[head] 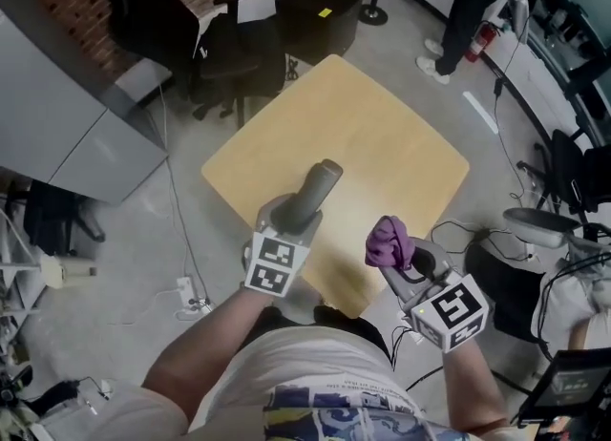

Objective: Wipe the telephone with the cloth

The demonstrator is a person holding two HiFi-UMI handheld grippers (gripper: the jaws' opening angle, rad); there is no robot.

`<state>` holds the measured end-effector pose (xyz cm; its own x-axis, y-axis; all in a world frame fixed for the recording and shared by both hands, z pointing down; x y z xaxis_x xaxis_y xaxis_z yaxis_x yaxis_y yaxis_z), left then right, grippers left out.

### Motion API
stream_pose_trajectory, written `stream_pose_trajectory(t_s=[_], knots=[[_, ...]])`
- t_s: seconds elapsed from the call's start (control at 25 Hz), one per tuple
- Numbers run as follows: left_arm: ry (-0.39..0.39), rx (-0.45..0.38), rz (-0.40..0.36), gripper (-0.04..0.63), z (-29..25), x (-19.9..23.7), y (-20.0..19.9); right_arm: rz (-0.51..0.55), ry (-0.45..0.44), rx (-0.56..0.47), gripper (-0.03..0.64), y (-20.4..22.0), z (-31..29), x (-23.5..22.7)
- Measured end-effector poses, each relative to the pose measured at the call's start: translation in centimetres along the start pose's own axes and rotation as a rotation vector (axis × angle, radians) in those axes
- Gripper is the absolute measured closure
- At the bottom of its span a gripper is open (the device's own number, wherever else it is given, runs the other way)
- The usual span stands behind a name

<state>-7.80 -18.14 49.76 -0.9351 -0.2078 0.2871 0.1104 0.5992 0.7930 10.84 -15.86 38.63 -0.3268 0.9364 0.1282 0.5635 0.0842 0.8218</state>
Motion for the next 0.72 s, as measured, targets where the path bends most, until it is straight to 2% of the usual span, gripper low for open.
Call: stream_pose_trajectory(t_s=[0.4,0.6,0.72], knots=[[0.129,-0.101,-0.071,0.342,7.0,-2.5,-2.6,0.109,-0.029,-0.191,0.494,-11.3,-2.7,3.7],[0.178,-0.123,-0.092,0.342,8.8,-2.9,-3.3,0.156,-0.086,-0.231,0.494,-14.9,-5.5,7.1],[0.206,-0.127,-0.113,0.342,9.7,-3.2,-3.4,0.192,-0.124,-0.212,0.494,-15.6,-7.4,9.1]])
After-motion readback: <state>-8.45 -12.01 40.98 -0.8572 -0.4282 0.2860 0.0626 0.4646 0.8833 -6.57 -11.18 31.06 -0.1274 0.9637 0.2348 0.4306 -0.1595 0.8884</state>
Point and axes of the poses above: the fingertips, and each gripper's own axes: z backward along the fingers, x to its left, y out of its underside, the point moved 5 cm from there along z, backward along the fingers, and after that the axes turned 15 degrees about z, right-handed, at the moved point
